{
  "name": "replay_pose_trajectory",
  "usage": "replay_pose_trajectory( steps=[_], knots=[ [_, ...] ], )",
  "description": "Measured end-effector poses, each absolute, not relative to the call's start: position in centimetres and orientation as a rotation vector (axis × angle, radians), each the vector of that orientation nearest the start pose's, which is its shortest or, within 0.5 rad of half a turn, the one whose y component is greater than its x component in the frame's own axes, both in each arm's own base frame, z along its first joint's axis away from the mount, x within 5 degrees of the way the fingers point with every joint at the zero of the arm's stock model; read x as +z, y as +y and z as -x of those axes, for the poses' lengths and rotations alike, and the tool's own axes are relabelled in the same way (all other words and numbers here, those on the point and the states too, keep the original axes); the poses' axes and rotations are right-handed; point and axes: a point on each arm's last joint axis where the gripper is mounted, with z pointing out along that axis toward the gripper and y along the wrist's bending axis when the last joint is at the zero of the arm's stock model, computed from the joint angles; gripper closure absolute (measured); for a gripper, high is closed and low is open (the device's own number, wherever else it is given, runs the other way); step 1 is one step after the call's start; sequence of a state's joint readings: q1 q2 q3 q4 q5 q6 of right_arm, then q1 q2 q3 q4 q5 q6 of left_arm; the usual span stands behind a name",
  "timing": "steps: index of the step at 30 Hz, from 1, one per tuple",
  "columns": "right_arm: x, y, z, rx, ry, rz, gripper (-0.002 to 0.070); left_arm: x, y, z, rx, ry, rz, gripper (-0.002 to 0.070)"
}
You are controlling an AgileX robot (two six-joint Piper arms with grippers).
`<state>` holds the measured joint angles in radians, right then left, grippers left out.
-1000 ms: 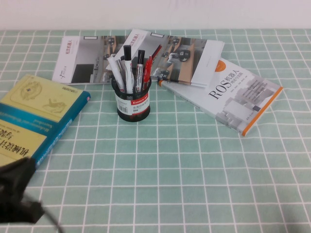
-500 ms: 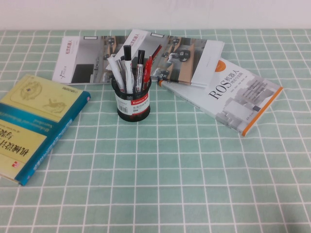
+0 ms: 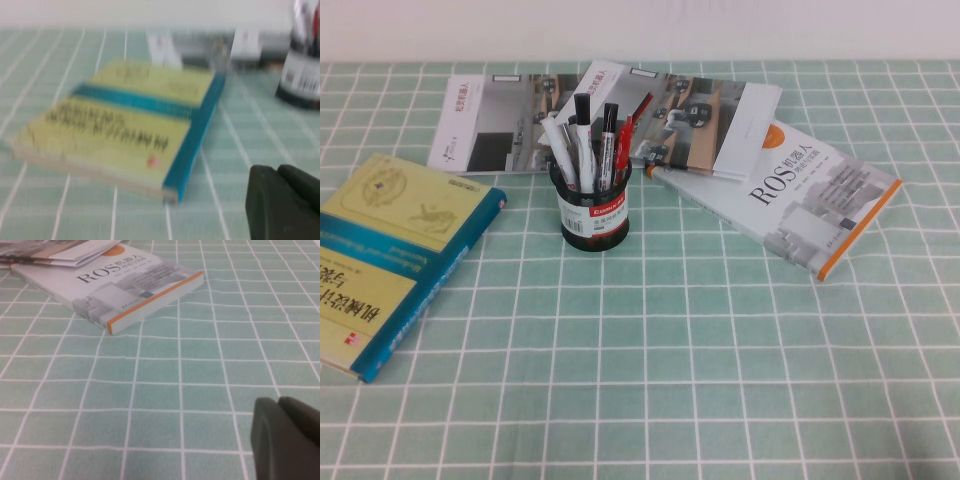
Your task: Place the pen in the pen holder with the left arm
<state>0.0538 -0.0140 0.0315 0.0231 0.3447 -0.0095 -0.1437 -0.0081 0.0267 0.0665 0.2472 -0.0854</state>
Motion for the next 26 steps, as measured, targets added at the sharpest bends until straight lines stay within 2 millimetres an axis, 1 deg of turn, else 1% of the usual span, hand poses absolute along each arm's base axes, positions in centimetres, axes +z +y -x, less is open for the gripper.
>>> replay_pose_trajectory(
  steps=[4, 6, 26],
  knots=[
    [17.23, 0.36, -5.31, 0.053, 1.846, 0.044, 0.0696, 17.34, -0.56, -5.32, -0.095, 1.847, -0.097, 0.0678],
    [17.23, 0.36, -5.31, 0.053, 1.846, 0.044, 0.0696, 17.22, -0.55, -5.28, -0.093, 1.861, -0.097, 0.0678],
    [17.23, 0.36, -5.31, 0.053, 1.846, 0.044, 0.0696, 17.19, -0.54, -5.25, -0.091, 1.869, -0.098, 0.0678]
  ],
)
